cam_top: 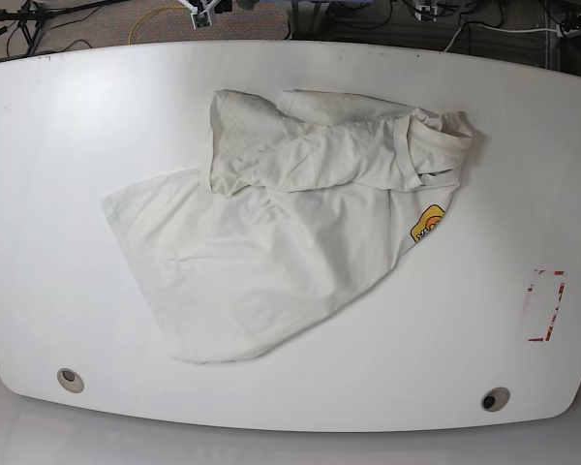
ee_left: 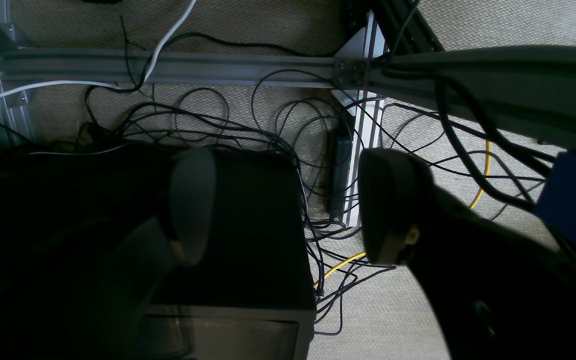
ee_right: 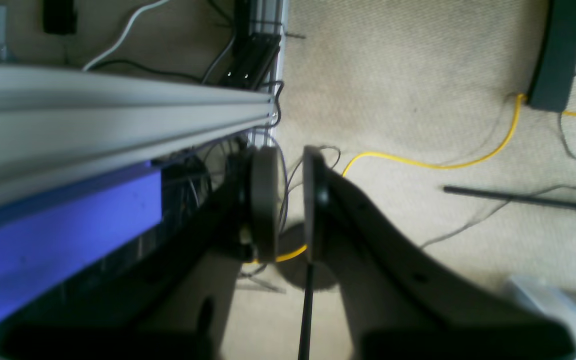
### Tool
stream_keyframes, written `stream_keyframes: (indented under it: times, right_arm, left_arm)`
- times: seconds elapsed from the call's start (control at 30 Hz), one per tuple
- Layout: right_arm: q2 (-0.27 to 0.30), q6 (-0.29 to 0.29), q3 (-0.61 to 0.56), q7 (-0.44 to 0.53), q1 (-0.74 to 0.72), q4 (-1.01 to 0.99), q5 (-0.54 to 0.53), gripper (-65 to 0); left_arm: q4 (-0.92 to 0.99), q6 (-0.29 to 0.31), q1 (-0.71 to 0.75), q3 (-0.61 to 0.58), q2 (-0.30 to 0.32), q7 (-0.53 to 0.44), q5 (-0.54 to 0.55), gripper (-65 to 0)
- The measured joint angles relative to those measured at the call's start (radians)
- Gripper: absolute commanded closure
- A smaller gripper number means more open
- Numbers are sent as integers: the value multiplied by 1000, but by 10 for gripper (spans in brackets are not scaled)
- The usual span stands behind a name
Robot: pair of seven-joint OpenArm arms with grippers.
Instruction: Fold the T-shirt properly
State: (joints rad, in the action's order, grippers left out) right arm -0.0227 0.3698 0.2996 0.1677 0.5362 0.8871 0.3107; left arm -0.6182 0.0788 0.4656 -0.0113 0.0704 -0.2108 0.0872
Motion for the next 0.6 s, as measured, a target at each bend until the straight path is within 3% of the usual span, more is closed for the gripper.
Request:
stream_keyframes:
  times: [0.6]
  right_arm:
    - [-8, 0, 0, -15, -21, -6, 0, -84]
  left_arm:
    - [-6, 0, 5, 0, 28, -1, 1, -414]
